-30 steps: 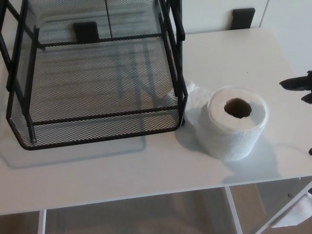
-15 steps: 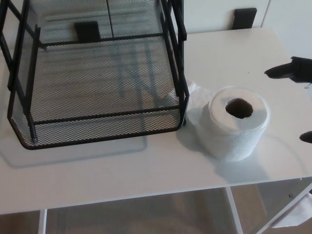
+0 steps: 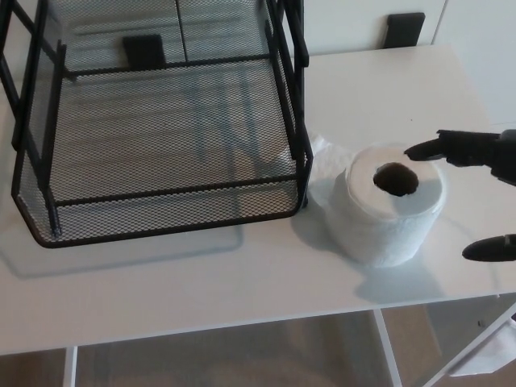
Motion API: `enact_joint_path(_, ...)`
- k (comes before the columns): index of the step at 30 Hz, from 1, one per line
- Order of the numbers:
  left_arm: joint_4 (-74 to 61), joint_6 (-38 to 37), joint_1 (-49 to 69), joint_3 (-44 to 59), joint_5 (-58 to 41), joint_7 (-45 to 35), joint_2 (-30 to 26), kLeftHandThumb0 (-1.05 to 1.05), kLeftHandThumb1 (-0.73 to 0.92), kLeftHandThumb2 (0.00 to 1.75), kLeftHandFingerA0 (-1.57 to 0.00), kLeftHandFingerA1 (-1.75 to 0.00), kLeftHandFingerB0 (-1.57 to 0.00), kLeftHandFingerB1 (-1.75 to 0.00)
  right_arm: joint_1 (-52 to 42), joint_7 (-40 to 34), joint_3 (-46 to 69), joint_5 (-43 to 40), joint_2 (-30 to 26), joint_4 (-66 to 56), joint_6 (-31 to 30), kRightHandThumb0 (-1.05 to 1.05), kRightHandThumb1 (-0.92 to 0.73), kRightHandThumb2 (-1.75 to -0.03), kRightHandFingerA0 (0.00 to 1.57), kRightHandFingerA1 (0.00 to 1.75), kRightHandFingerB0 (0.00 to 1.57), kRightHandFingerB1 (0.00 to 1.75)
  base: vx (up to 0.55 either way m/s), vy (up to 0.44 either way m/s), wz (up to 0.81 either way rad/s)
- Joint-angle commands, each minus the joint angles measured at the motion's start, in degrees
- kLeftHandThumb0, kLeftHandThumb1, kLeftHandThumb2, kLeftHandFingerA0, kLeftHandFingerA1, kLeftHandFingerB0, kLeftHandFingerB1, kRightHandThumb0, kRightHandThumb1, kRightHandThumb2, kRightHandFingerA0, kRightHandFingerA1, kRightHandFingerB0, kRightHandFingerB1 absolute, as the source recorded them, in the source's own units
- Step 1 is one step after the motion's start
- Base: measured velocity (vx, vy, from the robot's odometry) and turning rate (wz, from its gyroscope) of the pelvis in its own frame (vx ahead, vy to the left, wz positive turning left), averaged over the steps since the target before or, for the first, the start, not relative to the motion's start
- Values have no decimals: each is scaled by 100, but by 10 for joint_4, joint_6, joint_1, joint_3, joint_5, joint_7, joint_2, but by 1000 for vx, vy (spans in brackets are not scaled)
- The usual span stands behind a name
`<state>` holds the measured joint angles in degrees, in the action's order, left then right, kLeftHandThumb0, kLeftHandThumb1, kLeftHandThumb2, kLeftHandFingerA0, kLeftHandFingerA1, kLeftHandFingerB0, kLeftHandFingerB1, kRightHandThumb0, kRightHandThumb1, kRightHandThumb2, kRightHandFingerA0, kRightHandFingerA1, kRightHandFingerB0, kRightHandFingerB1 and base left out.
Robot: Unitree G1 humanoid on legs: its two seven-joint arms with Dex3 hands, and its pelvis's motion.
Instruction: The robot walks towards a desk on which a file tray is kept in the middle and a toilet paper roll is kept on its right. The robot uses its right hand to hook on finger in the gap of the roll and grabs it, lifts it and places it on the tray.
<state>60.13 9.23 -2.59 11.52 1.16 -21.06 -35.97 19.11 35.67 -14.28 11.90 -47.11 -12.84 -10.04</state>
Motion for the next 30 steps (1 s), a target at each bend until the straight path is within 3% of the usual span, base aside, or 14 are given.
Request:
enact_joint_path(1, -4, 13, 0, -2, -2, 6, -7, -105, 64, 111, -11, -68, 0, -42, 17, 7, -10, 30, 15, 15, 3, -78, -41, -77, 0, 48, 7, 36, 0, 0, 0)
enact_joint_path(5, 1, 20, -4, -7, 3, 13, -6, -105, 69, 123, -9, -70, -8, -45, 31, 13, -19, 45, 23, 13, -5, -76, -41, -77, 1, 47, 4, 35, 0, 0, 0)
enact_joint_path(7, -1, 26, -3, -2, -4, 12, -5, -105, 66, 121, -23, -77, 0, -48, 33, 14, -21, 47, 27, 17, 2, -71, -40, -79, 1, 48, 7, 39, 0, 0, 0)
enact_joint_path(12, -11, 24, 3, 1, -8, 12, -4, -104, 63, 108, -11, -69, -3, -45, 34, 18, -35, 73, 28, 22, 5, -78, -42, -78, 4, 47, 3, 39, 0, 0, 0)
enact_joint_path(13, -12, 22, 4, -3, -4, 10, -5, -105, 64, 112, -11, -68, -2, -44, 33, 17, -38, 77, 30, 24, 3, -65, -60, -58, 10, 42, 11, 30, 0, 0, 0)
enact_joint_path(14, -11, 22, 2, -7, 0, 9, -6, -105, 65, 109, -13, -71, -4, -45, 32, 18, -42, 84, 29, 22, 2, -67, -43, -84, 5, 50, 0, 42, 0, 0, 0)
enact_joint_path(15, -6, 22, -1, -9, 1, 9, -6, -105, 68, 123, -18, -75, -5, -46, 31, 16, -44, 90, 29, 23, 6, -38, -38, -96, 2, 52, 0, 50, 0, 0, 0)
enact_joint_path(16, -4, 23, -6, -10, 1, 7, -9, -105, 68, 123, -18, -75, -5, -46, 33, 15, -43, 93, 30, 24, 7, -38, -38, -96, 2, 52, 0, 50, 0, 0, 0)
enact_joint_path(17, -7, 13, -4, -21, 10, 1, -11, -105, 69, 125, 0, -67, -10, -45, 31, 11, -45, 94, 33, 29, 15, -37, -38, -96, 2, 53, 0, 50, 0, 0, 0)
enact_joint_path(19, -7, 15, -4, -8, -7, 4, -7, -105, 66, 109, -11, -67, 0, -45, 32, 14, -49, 102, 33, 29, 15, -37, -39, -96, 2, 53, 0, 50, 0, 0, 0)
enact_joint_path(22, -7, 26, -7, -14, -3, -1, -9, -105, 66, 115, -8, -65, 0, -41, 32, 13, -54, 114, 34, 31, 18, -37, -39, -97, 2, 53, 0, 50, 0, 0, 0)
enact_joint_path(23, -7, 31, -9, -16, 0, 4, -9, -105, 66, 116, -9, -64, 0, -41, 32, 17, -56, 116, 34, 31, 13, -65, -61, -58, 9, 41, 12, 30, 0, 0, 0)
enact_joint_path(24, -9, 28, -8, -14, -2, 5, -8, -105, 66, 111, -14, -69, 0, -42, 31, 20, -57, 119, 34, 29, 8, -37, -39, -97, 2, 53, 0, 50, 0, 0, 0)
enact_joint_path(30, -14, 31, -9, -10, -5, 16, -4, -105, 68, 123, -15, -76, -8, -47, 22, 20, -58, 129, 35, 28, 15, -37, -41, -98, 2, 52, 0, 50, 0, 0, 0)
